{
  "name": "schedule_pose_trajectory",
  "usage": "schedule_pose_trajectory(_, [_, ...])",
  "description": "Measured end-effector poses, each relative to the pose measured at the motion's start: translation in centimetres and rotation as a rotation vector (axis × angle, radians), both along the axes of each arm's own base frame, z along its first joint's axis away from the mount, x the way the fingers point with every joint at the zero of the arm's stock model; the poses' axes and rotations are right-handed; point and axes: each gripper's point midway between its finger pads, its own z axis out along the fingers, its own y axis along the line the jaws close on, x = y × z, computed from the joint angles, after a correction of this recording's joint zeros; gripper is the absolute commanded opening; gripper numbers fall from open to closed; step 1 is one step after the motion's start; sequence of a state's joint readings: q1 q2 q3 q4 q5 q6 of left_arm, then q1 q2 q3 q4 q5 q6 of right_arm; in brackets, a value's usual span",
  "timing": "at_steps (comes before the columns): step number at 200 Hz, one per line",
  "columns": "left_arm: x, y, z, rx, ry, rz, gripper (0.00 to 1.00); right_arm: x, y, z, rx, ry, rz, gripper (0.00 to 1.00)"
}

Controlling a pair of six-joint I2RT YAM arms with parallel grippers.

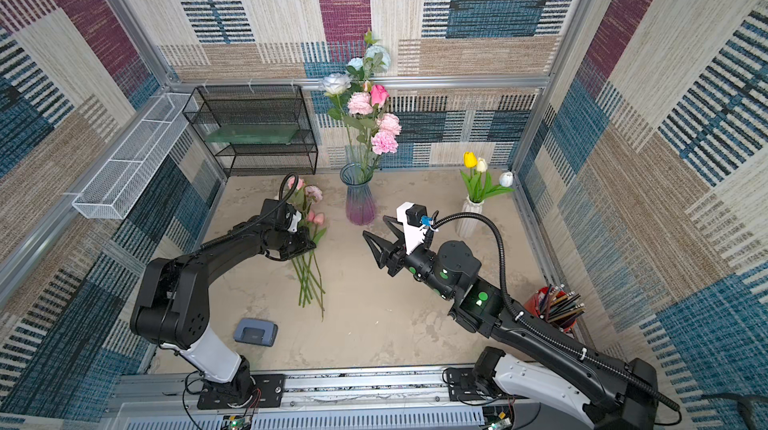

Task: Pick out pink flowers from the vase
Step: Place the flower at the center of the board.

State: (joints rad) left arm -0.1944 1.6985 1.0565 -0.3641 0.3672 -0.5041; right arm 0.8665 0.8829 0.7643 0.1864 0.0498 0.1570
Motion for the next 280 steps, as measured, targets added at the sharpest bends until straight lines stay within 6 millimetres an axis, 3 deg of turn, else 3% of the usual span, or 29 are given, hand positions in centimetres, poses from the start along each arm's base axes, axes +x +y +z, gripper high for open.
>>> schedule_pose_trajectory(44, [0.6, 0.5, -1.8, 0.036, 0.051, 0.016, 0.06, 0.6, -1.0, -0.8, -0.009, 0.002, -0.034, 0.67])
schedule_pose_trajectory(113, [1.2, 2.4, -1.9, 0.11, 0.079, 0.068, 0.23, 1.0, -1.7, -1.4, -0.016, 0.004, -0.052, 0.68])
schedule_pose_trajectory(147, [0.8, 3.0, -1.4, 0.124, 0.084, 0.092, 0.25, 1.0, -1.9, -1.2, -0.013, 0.002, -0.057, 0.68])
schedule_pose_trajectory(169, [0.6, 3.1, 0.5, 0.116, 0.043, 0.098, 0.26, 1.0, -2.1, -0.7, -0.007, -0.004, -0.059, 0.67])
schedule_pose_trajectory(189, [-0.2, 3.2, 3.4, 0.098, -0.029, 0.103, 0.27, 1.4, -2.6, -0.7, -0.01, 0.006, -0.074, 0.64])
schedule_pose_trajectory(226, [-3.2, 2.7, 8.5, 0.059, -0.177, 0.083, 0.29, 4.9, -6.0, -2.0, 0.031, 0.085, -0.164, 0.54])
schedule_pose_trajectory(255, [-6.6, -0.6, 11.8, -0.001, -0.274, -0.033, 0.3, 7.7, -8.5, -4.9, 0.093, 0.185, -0.186, 0.54])
schedule_pose_trajectory(280, [-9.9, -4.1, 14.7, -0.01, -0.38, -0.207, 0.31, 9.2, -7.8, -5.2, 0.118, 0.195, -0.133, 0.57])
